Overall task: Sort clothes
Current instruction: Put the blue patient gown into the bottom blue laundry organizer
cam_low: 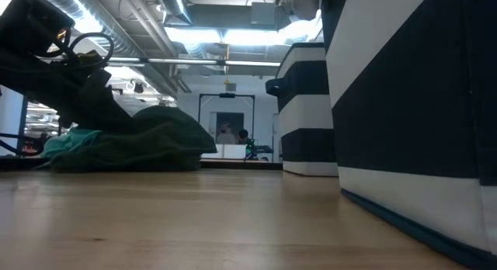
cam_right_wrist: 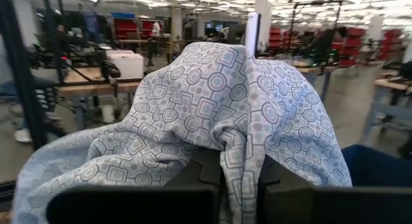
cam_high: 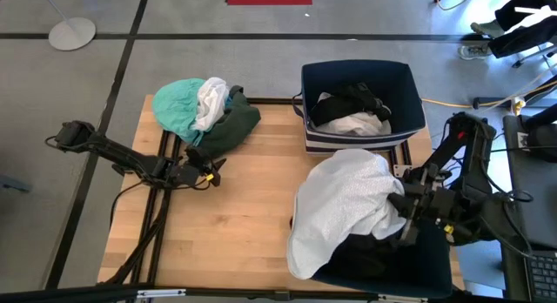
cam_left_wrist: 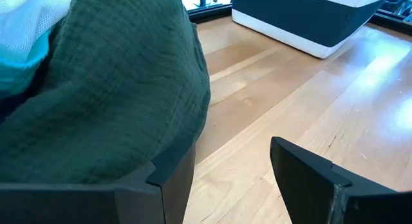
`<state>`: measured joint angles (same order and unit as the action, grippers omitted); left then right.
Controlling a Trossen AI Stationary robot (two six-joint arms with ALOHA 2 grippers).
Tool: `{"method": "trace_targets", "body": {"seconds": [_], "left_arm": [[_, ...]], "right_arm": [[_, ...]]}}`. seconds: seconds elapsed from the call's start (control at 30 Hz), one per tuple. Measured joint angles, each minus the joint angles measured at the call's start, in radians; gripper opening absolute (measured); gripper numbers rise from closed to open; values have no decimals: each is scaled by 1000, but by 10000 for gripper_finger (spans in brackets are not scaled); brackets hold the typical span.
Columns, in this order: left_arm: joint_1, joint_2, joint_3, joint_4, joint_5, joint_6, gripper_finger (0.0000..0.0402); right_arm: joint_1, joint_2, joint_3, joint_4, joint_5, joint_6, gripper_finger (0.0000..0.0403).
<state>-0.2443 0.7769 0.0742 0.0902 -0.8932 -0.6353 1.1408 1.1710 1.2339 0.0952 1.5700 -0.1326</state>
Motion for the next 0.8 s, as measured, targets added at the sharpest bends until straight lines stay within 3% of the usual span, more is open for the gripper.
{"method": "trace_targets", "body": {"seconds": [0.37,0.8], "left_arm": [[0,0,0,0,0,8,193],[0,0,0,5,0,3,193]], "right_arm": [[117,-17,-111,0,-1,137,21],[116,-16,-306,17,-39,317,21]]}}
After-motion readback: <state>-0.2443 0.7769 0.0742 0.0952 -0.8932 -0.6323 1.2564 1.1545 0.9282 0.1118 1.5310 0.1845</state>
